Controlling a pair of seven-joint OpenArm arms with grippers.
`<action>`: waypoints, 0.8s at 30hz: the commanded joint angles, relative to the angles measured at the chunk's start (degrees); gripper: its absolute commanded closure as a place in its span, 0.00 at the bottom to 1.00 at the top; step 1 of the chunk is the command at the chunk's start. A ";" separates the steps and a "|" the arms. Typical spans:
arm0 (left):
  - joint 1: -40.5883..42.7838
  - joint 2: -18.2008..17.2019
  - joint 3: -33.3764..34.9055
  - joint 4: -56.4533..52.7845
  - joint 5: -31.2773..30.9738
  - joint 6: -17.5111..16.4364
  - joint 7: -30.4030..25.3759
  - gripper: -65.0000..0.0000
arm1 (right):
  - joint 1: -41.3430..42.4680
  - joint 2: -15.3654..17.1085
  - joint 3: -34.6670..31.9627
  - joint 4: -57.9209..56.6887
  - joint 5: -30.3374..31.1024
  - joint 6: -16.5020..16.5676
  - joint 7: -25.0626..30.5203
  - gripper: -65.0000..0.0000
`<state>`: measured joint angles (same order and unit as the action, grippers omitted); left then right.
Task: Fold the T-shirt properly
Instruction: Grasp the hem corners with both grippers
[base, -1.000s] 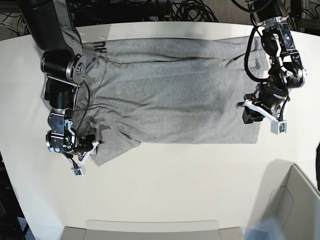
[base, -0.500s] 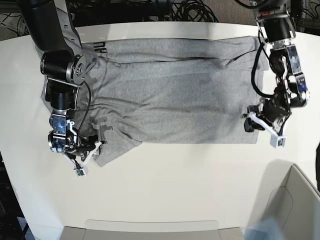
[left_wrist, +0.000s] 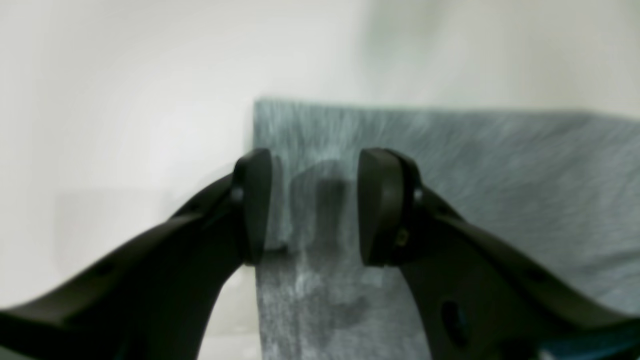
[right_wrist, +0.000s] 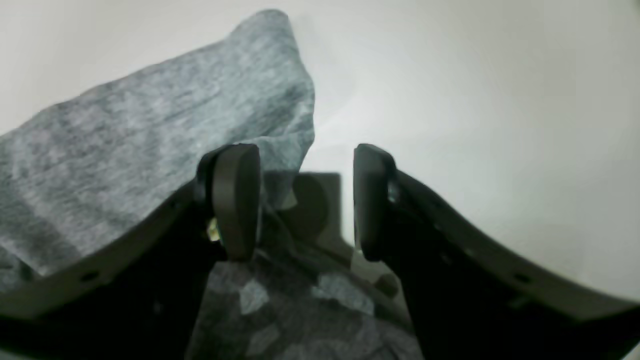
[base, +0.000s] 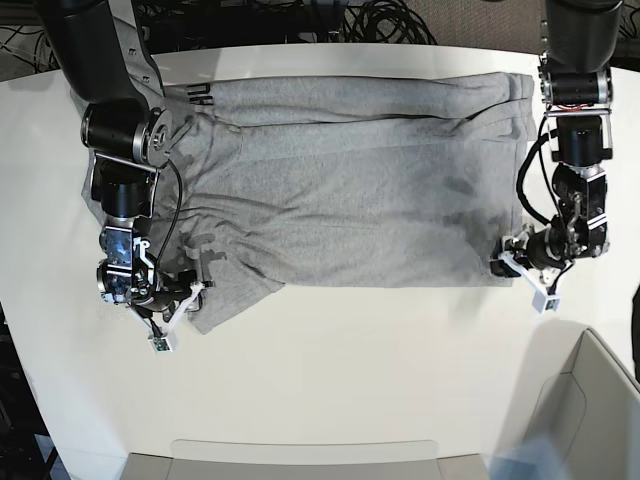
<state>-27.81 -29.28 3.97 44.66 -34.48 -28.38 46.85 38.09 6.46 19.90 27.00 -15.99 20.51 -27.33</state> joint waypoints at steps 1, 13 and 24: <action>-2.21 -1.62 0.65 -0.75 -0.55 -0.32 -2.32 0.56 | -0.85 -0.35 -0.16 -0.94 -1.73 0.63 -6.03 0.53; -3.26 -1.36 6.36 -6.03 -0.55 -0.41 -7.95 0.56 | -0.68 -0.44 -0.16 -0.76 -1.73 0.63 -6.03 0.53; -2.82 1.37 11.90 -6.12 -0.55 -0.50 -7.60 0.99 | -0.42 -1.05 -0.25 -0.67 -1.73 0.63 -5.94 1.00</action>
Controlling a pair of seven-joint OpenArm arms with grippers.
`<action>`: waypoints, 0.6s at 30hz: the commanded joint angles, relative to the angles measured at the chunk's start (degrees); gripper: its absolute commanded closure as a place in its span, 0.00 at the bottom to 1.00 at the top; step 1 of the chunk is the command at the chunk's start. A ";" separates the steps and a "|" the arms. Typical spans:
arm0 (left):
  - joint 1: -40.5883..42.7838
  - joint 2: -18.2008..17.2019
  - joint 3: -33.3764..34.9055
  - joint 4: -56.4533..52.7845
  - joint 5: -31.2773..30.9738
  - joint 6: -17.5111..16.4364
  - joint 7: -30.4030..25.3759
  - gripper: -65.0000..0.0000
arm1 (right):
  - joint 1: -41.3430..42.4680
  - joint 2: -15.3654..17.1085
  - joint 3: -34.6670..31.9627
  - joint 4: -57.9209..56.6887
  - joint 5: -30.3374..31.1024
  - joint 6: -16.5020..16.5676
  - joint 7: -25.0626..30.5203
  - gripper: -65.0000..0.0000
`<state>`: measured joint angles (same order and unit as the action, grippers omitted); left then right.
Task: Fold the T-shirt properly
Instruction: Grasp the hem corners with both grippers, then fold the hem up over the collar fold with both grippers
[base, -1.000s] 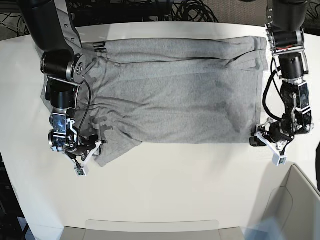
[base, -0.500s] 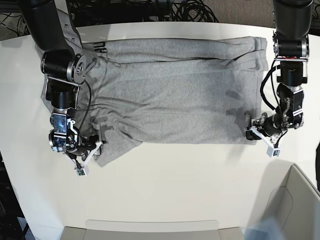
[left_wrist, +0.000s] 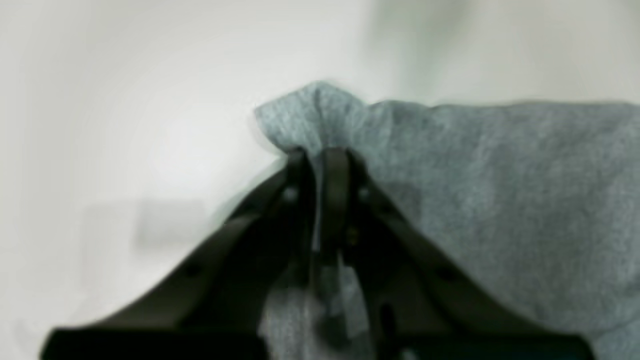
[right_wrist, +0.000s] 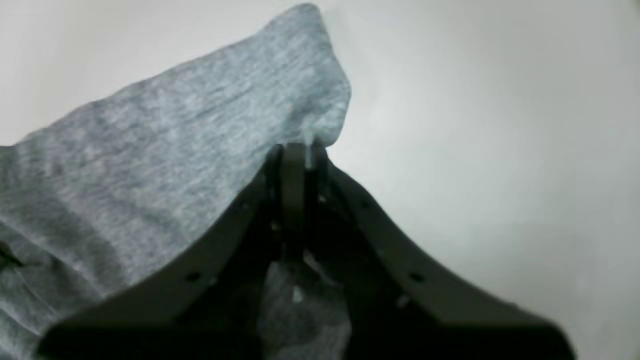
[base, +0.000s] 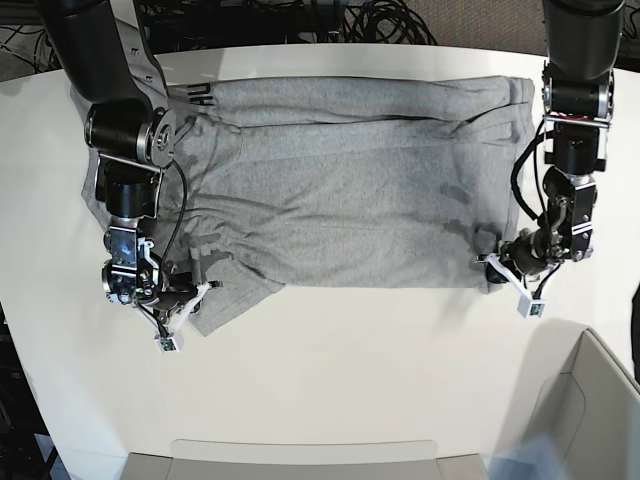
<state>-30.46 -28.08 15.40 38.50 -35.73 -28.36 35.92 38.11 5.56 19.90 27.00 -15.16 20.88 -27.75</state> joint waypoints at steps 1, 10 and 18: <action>-0.09 0.16 0.47 0.05 0.69 -0.52 3.42 1.00 | -0.35 -0.16 -0.25 -0.67 -2.56 0.26 -5.53 1.00; -0.09 0.08 -9.11 0.49 0.52 -7.11 3.77 1.00 | 0.09 -0.60 0.28 6.45 -2.29 0.26 -5.53 1.00; 0.61 -1.24 -12.10 4.97 0.60 -7.03 7.02 1.00 | -2.64 -2.79 0.28 22.01 -2.20 0.70 -12.91 1.00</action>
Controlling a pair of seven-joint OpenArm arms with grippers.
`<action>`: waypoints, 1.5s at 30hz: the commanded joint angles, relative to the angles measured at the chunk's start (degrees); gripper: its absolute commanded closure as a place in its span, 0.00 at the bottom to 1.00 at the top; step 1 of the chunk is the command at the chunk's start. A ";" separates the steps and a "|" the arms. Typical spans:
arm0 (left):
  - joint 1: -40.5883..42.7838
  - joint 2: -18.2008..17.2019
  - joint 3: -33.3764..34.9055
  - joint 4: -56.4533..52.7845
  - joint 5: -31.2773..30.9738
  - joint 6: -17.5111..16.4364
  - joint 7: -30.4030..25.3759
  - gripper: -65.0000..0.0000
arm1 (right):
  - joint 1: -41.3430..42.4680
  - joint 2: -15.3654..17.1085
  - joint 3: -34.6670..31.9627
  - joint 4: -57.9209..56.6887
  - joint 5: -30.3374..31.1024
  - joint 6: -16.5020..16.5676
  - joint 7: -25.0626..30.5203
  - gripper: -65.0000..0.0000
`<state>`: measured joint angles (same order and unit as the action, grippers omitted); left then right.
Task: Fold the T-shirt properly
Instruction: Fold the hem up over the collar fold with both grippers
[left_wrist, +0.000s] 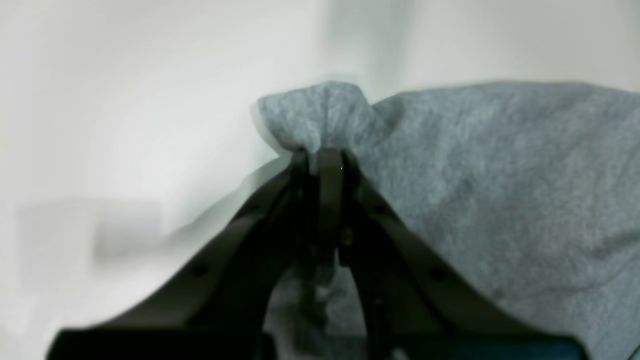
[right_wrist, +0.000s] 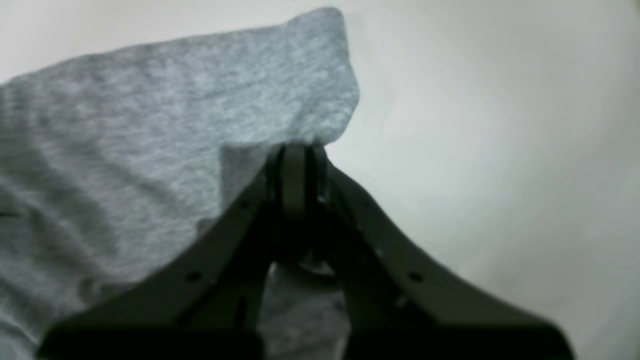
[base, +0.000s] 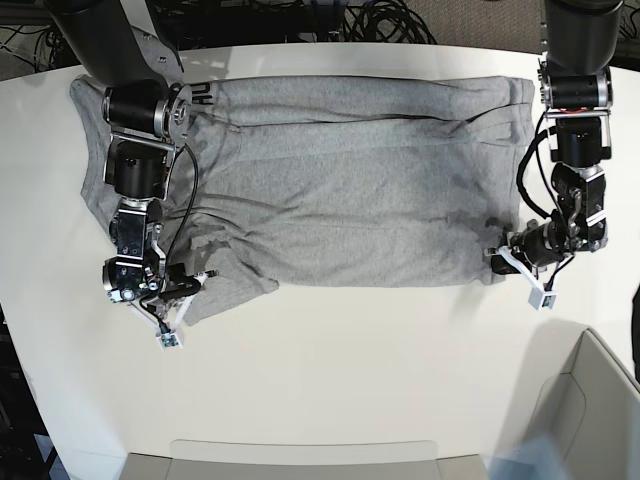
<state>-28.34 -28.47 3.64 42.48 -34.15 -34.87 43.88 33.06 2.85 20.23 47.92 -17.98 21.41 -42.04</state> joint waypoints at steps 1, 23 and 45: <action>-0.28 -1.47 -0.43 3.02 -1.06 -0.42 -0.58 1.00 | 2.06 -0.35 -0.05 2.50 0.61 0.17 0.68 1.00; 19.77 -0.94 -13.79 38.88 -0.97 7.31 12.52 1.00 | -12.27 -0.61 -0.05 36.25 0.61 10.81 -18.66 1.00; 32.69 1.00 -21.88 56.99 -0.97 7.22 21.48 1.00 | -28.88 -0.26 2.06 59.20 0.61 16.79 -24.55 1.00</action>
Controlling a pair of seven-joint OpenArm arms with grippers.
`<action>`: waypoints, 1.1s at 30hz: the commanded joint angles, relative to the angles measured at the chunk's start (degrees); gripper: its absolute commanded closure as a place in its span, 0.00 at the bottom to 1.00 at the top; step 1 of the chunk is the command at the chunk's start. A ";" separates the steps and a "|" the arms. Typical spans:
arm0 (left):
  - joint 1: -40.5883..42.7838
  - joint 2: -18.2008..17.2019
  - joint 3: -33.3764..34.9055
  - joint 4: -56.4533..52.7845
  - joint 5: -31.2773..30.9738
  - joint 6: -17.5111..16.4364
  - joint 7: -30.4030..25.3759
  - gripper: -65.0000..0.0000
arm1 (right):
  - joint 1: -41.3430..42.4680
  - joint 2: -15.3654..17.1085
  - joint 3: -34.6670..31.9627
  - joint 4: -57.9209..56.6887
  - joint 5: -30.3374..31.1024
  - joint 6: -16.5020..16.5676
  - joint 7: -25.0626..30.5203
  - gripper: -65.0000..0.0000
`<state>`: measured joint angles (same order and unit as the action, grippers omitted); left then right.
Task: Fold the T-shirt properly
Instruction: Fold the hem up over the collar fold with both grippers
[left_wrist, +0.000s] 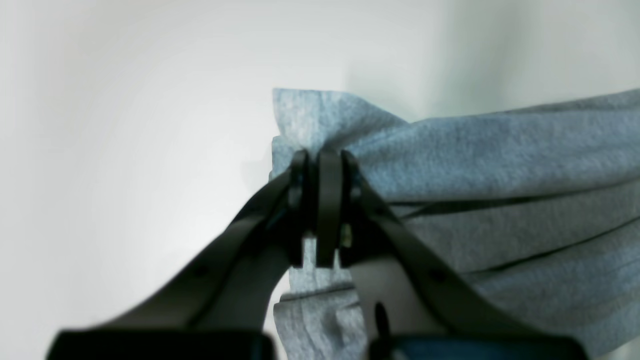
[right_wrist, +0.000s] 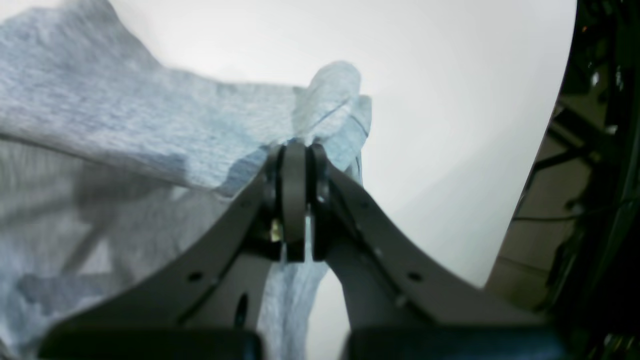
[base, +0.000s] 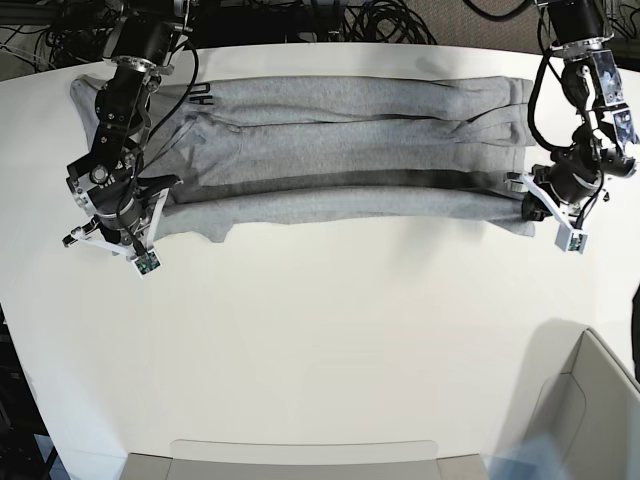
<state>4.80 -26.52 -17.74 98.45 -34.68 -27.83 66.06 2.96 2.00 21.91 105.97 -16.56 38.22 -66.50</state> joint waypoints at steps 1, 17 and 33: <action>0.08 -0.95 -0.50 1.02 -0.44 0.19 -0.70 1.00 | 1.21 0.59 1.69 1.67 -0.81 1.48 -1.68 1.00; 9.22 -0.95 -0.59 6.73 -0.36 0.27 -0.70 1.00 | -4.59 0.59 6.53 5.89 -1.16 1.78 -3.35 1.00; 15.55 -0.42 -5.52 10.51 -0.36 0.27 -0.70 1.00 | -12.32 0.15 6.53 10.20 -0.89 1.78 -3.43 1.00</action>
<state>20.10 -26.17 -22.72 108.33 -35.42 -27.86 65.82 -9.65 1.69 28.27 115.04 -16.67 39.11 -69.82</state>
